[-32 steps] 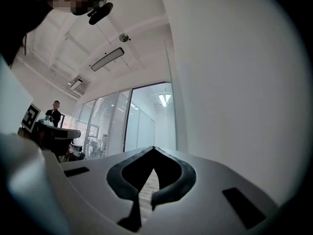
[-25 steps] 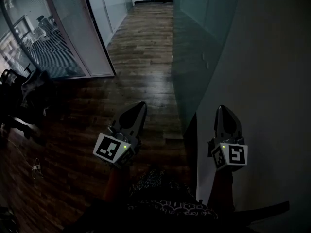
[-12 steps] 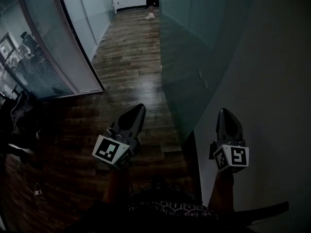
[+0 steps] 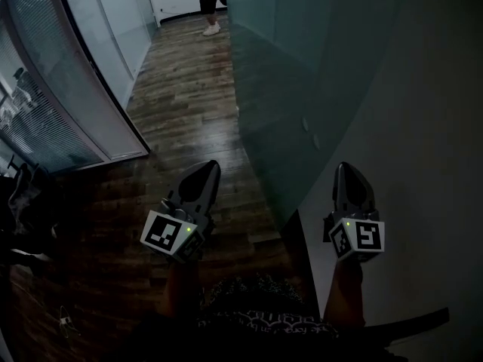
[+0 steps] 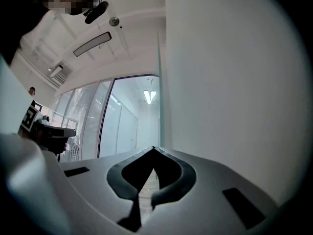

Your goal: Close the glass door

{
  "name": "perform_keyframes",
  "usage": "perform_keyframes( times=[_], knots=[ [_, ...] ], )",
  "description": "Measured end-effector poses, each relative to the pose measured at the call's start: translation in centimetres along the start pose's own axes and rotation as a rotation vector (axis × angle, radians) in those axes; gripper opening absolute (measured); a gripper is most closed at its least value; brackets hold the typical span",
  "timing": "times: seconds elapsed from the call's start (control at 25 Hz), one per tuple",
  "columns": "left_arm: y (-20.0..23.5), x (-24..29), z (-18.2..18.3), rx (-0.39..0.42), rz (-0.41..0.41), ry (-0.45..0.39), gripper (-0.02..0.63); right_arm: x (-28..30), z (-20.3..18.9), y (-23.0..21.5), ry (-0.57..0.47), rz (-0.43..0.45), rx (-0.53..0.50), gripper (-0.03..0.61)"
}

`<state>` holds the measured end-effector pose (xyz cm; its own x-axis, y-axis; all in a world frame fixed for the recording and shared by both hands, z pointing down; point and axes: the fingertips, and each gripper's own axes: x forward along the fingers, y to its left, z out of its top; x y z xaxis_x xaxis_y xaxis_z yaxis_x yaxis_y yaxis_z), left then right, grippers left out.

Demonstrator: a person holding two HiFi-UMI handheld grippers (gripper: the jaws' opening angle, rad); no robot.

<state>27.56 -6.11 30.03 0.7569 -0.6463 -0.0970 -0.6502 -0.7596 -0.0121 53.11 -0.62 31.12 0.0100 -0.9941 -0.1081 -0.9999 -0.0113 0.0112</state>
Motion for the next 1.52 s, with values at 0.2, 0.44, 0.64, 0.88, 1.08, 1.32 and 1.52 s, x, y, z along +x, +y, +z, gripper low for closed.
perform_keyframes(
  times=[0.2, 0.44, 0.64, 0.88, 1.08, 1.32, 1.52],
  knots=[
    [-0.2, 0.0, 0.5, 0.000, 0.007, -0.011, 0.002, 0.5, 0.5, 0.0, -0.005, 0.015, -0.003, 0.003],
    [-0.1, 0.1, 0.9, 0.001, 0.027, -0.014, 0.002, 1.4, 0.5, 0.0, 0.011, 0.056, 0.003, 0.005],
    [0.0, 0.1, 0.6, 0.005, 0.042, -0.006, 0.003, 2.8, -0.5, 0.1, 0.047, 0.110, 0.009, 0.076],
    [0.2, -0.2, 0.1, 0.005, 0.067, 0.004, 0.002, 4.5, -1.6, -0.5, 0.083, 0.137, 0.019, 0.098],
    [0.8, -0.5, 0.0, 0.012, 0.090, 0.010, 0.002, 4.9, -2.1, -0.2, 0.088, 0.151, 0.029, 0.100],
    [0.5, -0.8, 0.3, 0.018, 0.096, 0.010, 0.002, 4.8, -2.0, 0.2, 0.094, 0.165, 0.027, 0.100],
    [0.5, -1.5, 0.5, 0.020, 0.112, 0.004, 0.002, 4.7, -1.9, 1.5, 0.102, 0.187, 0.022, 0.100]
  ],
)
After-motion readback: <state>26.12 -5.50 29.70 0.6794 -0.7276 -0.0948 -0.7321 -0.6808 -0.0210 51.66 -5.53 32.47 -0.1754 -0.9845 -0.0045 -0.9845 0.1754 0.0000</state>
